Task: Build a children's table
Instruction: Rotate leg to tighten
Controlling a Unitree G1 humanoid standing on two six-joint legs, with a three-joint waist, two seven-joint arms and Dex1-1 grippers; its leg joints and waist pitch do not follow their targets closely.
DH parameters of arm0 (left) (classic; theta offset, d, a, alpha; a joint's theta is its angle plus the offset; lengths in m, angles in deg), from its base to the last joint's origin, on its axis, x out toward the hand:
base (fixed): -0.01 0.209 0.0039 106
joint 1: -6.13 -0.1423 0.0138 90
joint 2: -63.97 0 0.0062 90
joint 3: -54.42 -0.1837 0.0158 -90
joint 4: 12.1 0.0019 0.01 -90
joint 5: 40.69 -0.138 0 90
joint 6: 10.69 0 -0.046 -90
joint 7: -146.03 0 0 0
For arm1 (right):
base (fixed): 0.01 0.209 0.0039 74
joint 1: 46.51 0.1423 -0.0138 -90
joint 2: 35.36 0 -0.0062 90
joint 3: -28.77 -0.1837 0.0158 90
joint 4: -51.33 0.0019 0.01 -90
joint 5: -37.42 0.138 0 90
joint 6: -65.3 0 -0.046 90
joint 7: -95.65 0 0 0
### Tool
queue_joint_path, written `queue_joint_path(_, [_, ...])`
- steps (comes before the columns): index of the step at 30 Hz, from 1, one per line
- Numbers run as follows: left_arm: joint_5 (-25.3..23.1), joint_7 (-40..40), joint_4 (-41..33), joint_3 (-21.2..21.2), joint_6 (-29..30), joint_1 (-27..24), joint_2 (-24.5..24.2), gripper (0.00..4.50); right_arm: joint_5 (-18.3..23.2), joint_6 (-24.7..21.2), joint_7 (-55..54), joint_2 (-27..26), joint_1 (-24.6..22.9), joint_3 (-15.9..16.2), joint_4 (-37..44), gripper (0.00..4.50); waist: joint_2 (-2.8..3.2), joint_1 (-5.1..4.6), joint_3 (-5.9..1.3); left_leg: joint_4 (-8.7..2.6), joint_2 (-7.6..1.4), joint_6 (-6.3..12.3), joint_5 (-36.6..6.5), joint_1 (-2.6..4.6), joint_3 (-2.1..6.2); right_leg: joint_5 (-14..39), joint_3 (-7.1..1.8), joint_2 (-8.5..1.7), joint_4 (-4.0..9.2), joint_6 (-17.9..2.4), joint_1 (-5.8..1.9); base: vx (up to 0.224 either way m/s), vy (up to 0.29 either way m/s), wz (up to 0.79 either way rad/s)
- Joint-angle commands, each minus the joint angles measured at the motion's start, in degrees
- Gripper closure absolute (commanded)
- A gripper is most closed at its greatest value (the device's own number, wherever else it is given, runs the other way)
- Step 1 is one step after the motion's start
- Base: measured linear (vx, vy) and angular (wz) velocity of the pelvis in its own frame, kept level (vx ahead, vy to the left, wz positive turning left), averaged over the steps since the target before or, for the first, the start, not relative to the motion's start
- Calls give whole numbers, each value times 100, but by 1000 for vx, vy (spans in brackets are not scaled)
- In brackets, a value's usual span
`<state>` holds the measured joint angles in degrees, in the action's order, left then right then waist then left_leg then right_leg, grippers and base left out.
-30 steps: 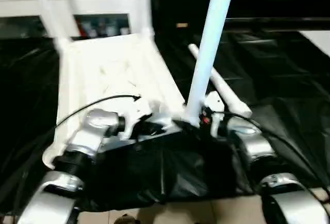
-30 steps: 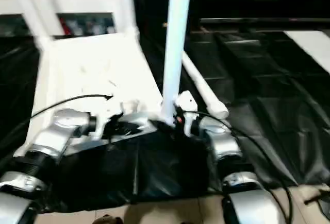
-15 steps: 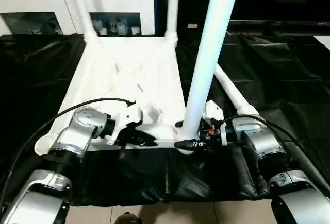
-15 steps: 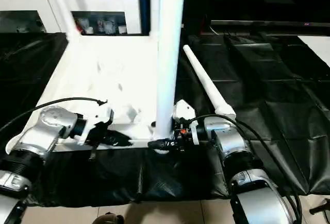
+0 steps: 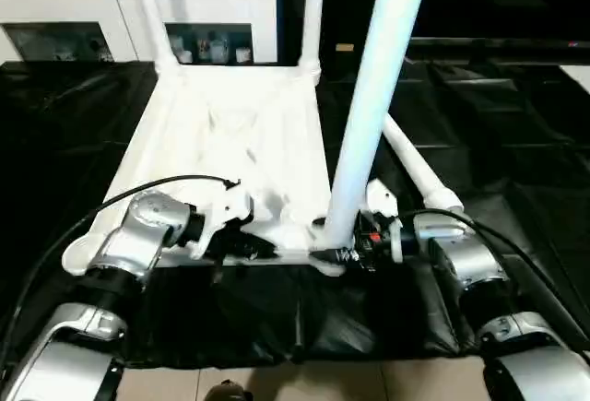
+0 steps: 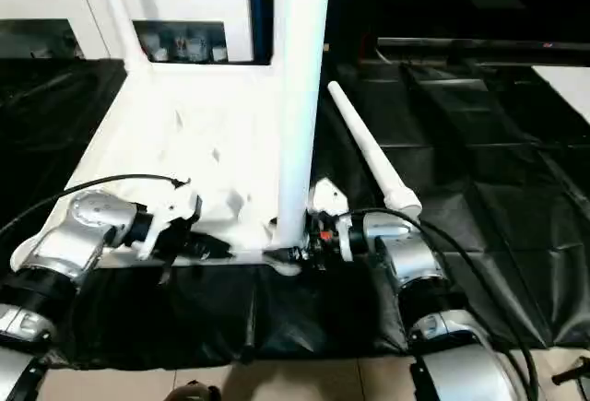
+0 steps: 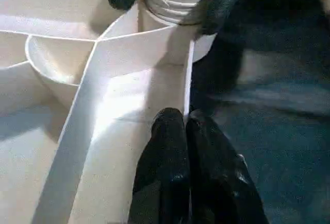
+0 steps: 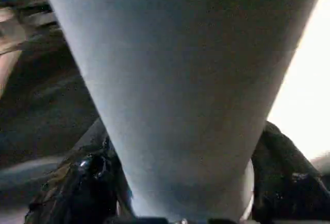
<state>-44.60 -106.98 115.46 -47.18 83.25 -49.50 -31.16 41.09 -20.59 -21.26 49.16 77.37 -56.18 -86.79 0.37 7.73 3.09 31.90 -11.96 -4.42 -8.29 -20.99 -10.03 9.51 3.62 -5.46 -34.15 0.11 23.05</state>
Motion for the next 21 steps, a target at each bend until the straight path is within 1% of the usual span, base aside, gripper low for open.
queue_joint_path(1, [68, 540, -71, -124, 146, 220, 510, 450, -159, -75, -621, -489, 68, 238, -167, 176, -1, -57, -318, -400, -105, -150, -2441, 144, 33, 2858, -179, -306, 520, -965, -147, 0, 0, 0])
queue_joint_path(2, [-21, 1192, -1, -68, 357, 295, 854, 450, -245, -158, -1916, -791, 181, 13, -461, 176, -9, -111, -308, -406, -96, -184, -2527, 128, 48, 3101, -164, -310, 544, -855, -157, 0, 0, 0])
queue_joint_path(3, [-21, 1192, -1, -68, 357, 295, 854, 450, -245, -158, -1916, -791, 181, 13, -461, 176, 16, -179, -308, -412, -82, -260, -2627, 145, 74, 3259, -148, -304, 577, -786, -138, -70, 12, -8])
queue_joint_path(4, [-52, 1663, 17, -29, 509, 325, 1135, 450, -286, -258, -2821, -1019, 270, -132, -644, 176, 18, -219, -317, -394, -59, -248, -2703, 145, 93, 3415, -118, -296, 594, -691, -146, 0, 0, 0])
queue_joint_path(5, [-52, 1663, 17, -29, 509, 325, 1135, 450, -286, -258, -2821, -1019, 270, -132, -644, 176, 11, -261, -300, -402, -56, -239, -2727, 133, 86, 3440, -119, -289, 616, -674, -136, 0, 0, 0])
queue_joint_path(6, [-80, 1881, 21, -27, 564, 336, 1279, 450, -320, -270, -3237, -1134, 329, -177, -737, 176, 12, -285, -311, -381, -44, -213, -2799, 158, 98, 3542, -90, -290, 654, -618, -126, 0, 0, 0])
queue_joint_path(7, [-95, 2017, 36, -23, 589, 348, 1361, 450, -343, -262, -3429, -1200, 369, -197, -794, 176, 5, -309, -314, -377, -38, -157, -2833, 160, 94, 3545, -81, -285, 685, -594, -116, 0, 0, 0])
queue_joint_path(8, [-103, 2086, 43, -20, 601, 355, 1403, 450, -355, -258, -3528, -1234, 389, -207, -824, 176, 4, -317, -320, -379, -36, -137, -2809, 141, 97, 3503, -76, -285, 675, -589, -134, 0, 0, 0])
queue_joint_path(9, [-122, 2241, 37, -30, 637, 348, 1559, 450, -369, -176, -3751, -1368, 438, -243, -895, 176, 2, -325, -317, -394, -31, -96, -2787, 117, 100, 3489, -62, -275, 685, -560, -148, 0, 0, 0])
queue_joint_path(10, [-122, 2241, 37, -30, 637, 348, 1559, 450, -369, -176, -3751, -1368, 438, -243, -895, 176, 16, -321, -327, -395, -44, -83, -2786, 139, 90, 3389, -76, -278, 693, -570, -125, 0, 0, 0])
queue_joint_path(11, [-146, 2277, 21, -55, 642, 330, 1611, 450, -400, -98, -3828, -1417, 451, -237, -917, 141, 15, -316, -328, -398, -42, -72, -2796, 142, 94, 3334, -70, -269, 692, -589, -125, 0, 0, 0])
queue_joint_path(12, [-175, 2320, 3, -84, 648, 310, 1672, 450, -436, -8, -3917, -1474, 465, -230, -942, 141, 15, -320, -319, -408, -49, -67, -2839, 134, 91, 3272, -75, -263, 688, -607, -116, 0, 0, 0])
queue_joint_path(14, [-211, 2274, -106, -167, 663, 213, 1748, 450, -417, 196, -3898, -1586, 456, -262, -925, 104, 14, -326, -322, -405, -48, -63, -2928, 145, 90, 3266, -74, -264, 693, -614, -107, 0, 0, 0])
queue_joint_path(15, [-215, 2211, -165, -201, 655, 169, 1718, 450, -386, 248, -3828, -1587, 446, -276, -906, 104, 18, -323, -325, -409, -47, -50, -2930, 144, 89, 3214, -82, -262, 690, -630, -109, 0, 0, 0])
queue_joint_path(16, [-206, 2156, -196, -204, 630, 145, 1679, 450, -390, 281, -3762, -1549, 433, -261, -881, 101, 15, -320, -326, -410, -51, -44, -2925, 140, 88, 3170, -87, -263, 684, -641, -111, 0, 0, 0])
queue_joint_path(17, [-187, 2118, -228, -203, 624, 125, 1650, 450, -381, 308, -3706, -1505, 417, -235, -862, 85, 5, -318, -331, -414, -56, -22, -2883, 126, 78, 3022, -104, -261, 667, -690, -113, 0, 0, 0])
queue_joint_path(18, [-187, 2118, -228, -203, 624, 125, 1650, 450, -381, 308, -3706, -1505, 417, -235, -862, 85, 6, -313, -335, -414, -56, -16, -2851, 124, 76, 2966, -108, -260, 655, -711, -119, 0, 0, 0])
queue_joint_path(19, [-172, 2097, -249, -203, 623, 113, 1632, 450, -371, 327, -3670, -1477, 407, -216, -851, 70, 9, -309, -336, -415, -57, -11, -2820, 120, 73, 2907, -115, -260, 647, -733, -123, 0, 0, 0])
queue_joint_path(20, [-87, 1866, -329, -222, 538, 59, 1519, 450, -325, 395, -3383, -1341, 370, -188, -789, 53, 13, -306, -338, -419, -63, -4, -2777, 115, 66, 2788, -125, -258, 634, -778, -124, 0, 0, 0])
queue_joint_path(21, [-9, 1629, -407, -251, 464, 7, 1421, 450, -311, 454, -3126, -1227, 339, -150, -740, 53, 6, -294, -347, -414, -67, 22, -2744, 106, 60, 2678, -129, -263, 617, -818, -143, 0, 0, 0])
